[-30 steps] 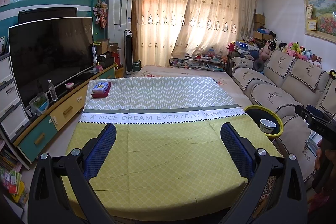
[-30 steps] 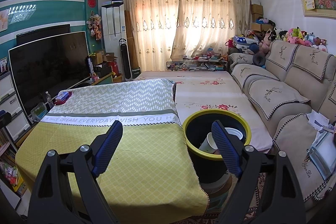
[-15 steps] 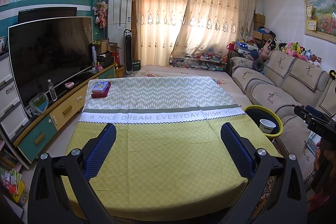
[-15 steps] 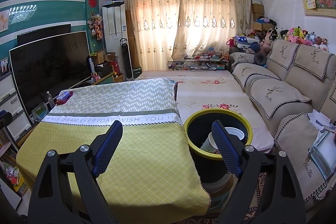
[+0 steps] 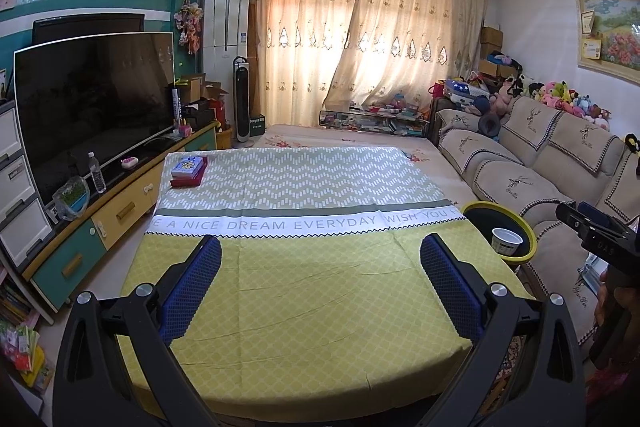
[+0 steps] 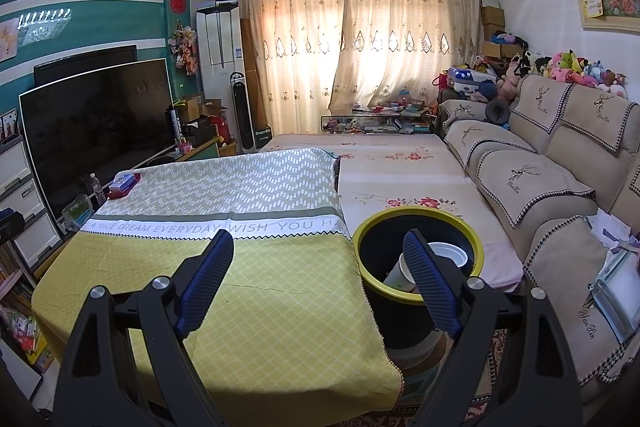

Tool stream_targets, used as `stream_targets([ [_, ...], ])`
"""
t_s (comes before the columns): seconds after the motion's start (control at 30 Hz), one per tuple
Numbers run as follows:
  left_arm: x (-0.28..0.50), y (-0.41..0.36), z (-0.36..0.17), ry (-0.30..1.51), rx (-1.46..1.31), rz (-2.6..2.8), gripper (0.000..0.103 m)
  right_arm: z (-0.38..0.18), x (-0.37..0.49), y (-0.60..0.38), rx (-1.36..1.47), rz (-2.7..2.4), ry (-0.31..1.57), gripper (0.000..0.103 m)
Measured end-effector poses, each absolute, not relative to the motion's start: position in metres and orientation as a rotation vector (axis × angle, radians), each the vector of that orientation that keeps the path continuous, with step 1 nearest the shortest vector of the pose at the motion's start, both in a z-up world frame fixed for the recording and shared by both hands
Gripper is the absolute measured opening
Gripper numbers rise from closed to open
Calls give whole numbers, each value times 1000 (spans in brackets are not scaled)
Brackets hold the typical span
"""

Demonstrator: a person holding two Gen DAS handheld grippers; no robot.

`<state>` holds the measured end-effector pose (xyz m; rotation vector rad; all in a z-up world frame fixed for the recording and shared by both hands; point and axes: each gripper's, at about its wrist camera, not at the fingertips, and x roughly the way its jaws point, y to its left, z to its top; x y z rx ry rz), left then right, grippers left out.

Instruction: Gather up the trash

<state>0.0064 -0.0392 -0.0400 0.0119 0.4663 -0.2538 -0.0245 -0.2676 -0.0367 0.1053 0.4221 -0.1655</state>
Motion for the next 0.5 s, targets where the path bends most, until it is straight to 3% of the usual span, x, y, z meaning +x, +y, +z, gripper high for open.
stream_targets([
  [0.5, 16, -43, -44, 494, 8, -259, 98, -43, -21, -258, 106, -161, 432, 82],
])
